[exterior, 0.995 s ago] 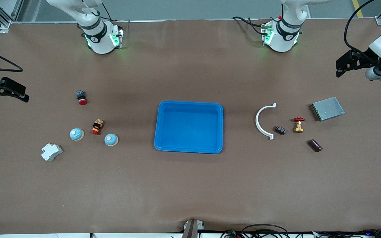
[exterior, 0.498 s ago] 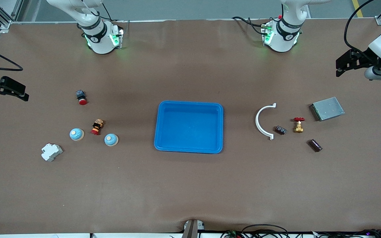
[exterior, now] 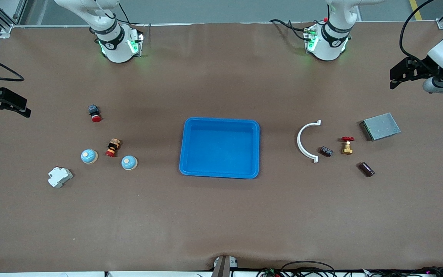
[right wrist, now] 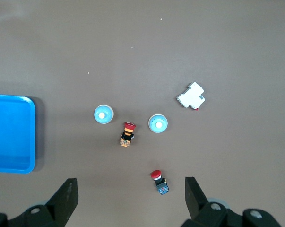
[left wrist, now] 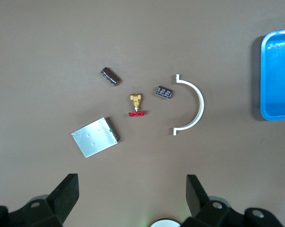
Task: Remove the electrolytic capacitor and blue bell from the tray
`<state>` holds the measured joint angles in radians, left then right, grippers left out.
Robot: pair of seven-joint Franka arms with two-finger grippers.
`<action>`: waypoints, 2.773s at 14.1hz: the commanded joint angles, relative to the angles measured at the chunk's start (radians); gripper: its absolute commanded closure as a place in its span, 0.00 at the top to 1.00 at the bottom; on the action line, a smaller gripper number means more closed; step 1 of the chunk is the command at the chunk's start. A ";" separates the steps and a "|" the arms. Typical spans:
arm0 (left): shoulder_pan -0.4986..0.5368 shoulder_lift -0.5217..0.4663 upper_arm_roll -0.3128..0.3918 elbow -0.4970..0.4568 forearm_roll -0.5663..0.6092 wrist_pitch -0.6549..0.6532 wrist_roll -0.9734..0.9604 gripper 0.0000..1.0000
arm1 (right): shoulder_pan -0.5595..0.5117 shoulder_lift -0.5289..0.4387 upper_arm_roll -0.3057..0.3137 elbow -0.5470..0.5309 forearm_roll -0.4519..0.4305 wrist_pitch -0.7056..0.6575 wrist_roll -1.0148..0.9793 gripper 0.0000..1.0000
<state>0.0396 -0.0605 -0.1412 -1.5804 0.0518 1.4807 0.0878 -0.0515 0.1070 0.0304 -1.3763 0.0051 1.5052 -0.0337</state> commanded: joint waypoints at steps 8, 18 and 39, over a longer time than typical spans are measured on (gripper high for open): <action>0.008 -0.030 -0.004 -0.032 -0.001 0.007 0.066 1.00 | -0.027 -0.092 0.020 -0.104 0.009 0.032 -0.008 1.00; 0.019 -0.005 0.000 0.007 -0.089 0.007 -0.100 1.00 | -0.024 -0.089 0.023 -0.101 0.009 0.033 -0.006 1.00; 0.010 0.019 -0.066 0.050 -0.032 -0.053 -0.240 1.00 | -0.014 -0.087 0.025 -0.101 0.009 0.043 -0.006 1.00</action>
<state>0.0485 -0.0489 -0.1967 -1.5535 -0.0065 1.4501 -0.1444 -0.0552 0.0369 0.0455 -1.4594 0.0056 1.5393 -0.0337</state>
